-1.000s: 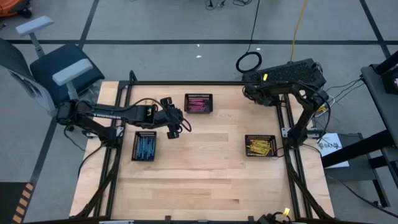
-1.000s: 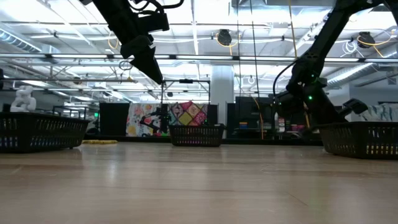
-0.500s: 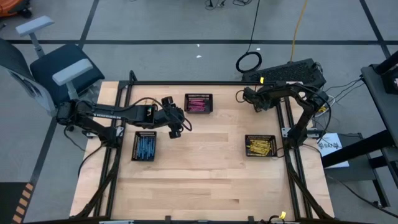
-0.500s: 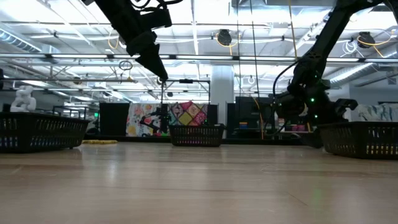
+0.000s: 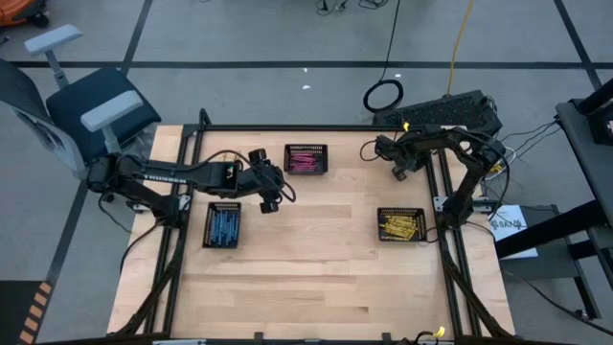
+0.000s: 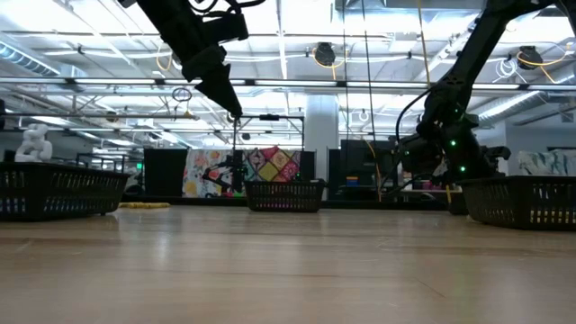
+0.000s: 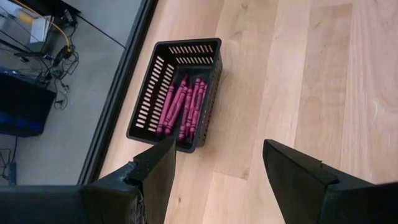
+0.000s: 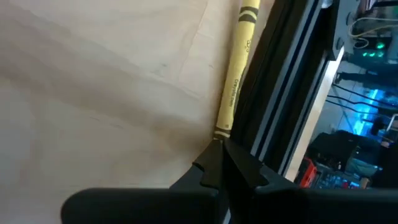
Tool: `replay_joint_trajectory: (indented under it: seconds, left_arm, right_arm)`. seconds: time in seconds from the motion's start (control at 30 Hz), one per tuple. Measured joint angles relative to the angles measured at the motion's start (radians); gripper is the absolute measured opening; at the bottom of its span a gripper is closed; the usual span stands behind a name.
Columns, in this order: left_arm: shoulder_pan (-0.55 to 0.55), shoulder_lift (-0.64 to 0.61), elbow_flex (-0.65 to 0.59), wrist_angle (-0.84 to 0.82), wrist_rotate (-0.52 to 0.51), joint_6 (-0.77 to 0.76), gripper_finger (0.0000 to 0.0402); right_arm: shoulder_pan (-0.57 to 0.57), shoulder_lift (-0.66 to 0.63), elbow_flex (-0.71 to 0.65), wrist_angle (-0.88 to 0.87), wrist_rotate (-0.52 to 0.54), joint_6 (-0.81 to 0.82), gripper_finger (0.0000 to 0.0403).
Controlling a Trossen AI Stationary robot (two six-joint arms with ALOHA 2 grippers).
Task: Sort crayons
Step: Put the yellow crayon into the bottom right black bin
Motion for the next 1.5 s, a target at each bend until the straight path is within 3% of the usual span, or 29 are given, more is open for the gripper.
replay_joint_trajectory:
  seconds: [0.33,0.5,0.63,0.73,0.87,1.3,1.5]
  left_arm:
    - [0.0,0.0,0.0,-0.001,0.0,-0.007,0.0238]
    - [0.0,0.0,0.0,-0.012,0.0,-0.008,0.0238]
    - [0.0,0.0,0.0,-0.005,0.0,-0.007,0.0238]
    - [0.0,0.0,0.0,0.003,0.0,-0.007,0.0238]
    - [0.0,0.0,0.0,0.01,0.0,-0.007,0.0238]
    - [0.001,0.0,0.0,0.023,0.0,-0.002,0.0238]
    - [0.001,0.0,0.0,0.023,0.0,0.0,0.0238]
  right_arm:
    - [-0.003,-0.001,0.001,0.047,0.0,0.031,0.0]
    - [0.007,-0.04,-0.002,0.21,-0.134,-0.181,0.0]
    - [0.027,-0.113,0.004,0.317,-0.178,-0.241,0.0]
    - [-0.021,-0.155,0.004,0.285,-0.147,-0.213,0.0]
    - [-0.09,-0.126,0.005,0.24,-0.183,-0.18,0.0]
    - [-0.003,0.043,0.043,-0.004,0.041,-0.049,0.0]
    - [0.003,0.066,0.062,-0.071,0.048,-0.017,0.0]
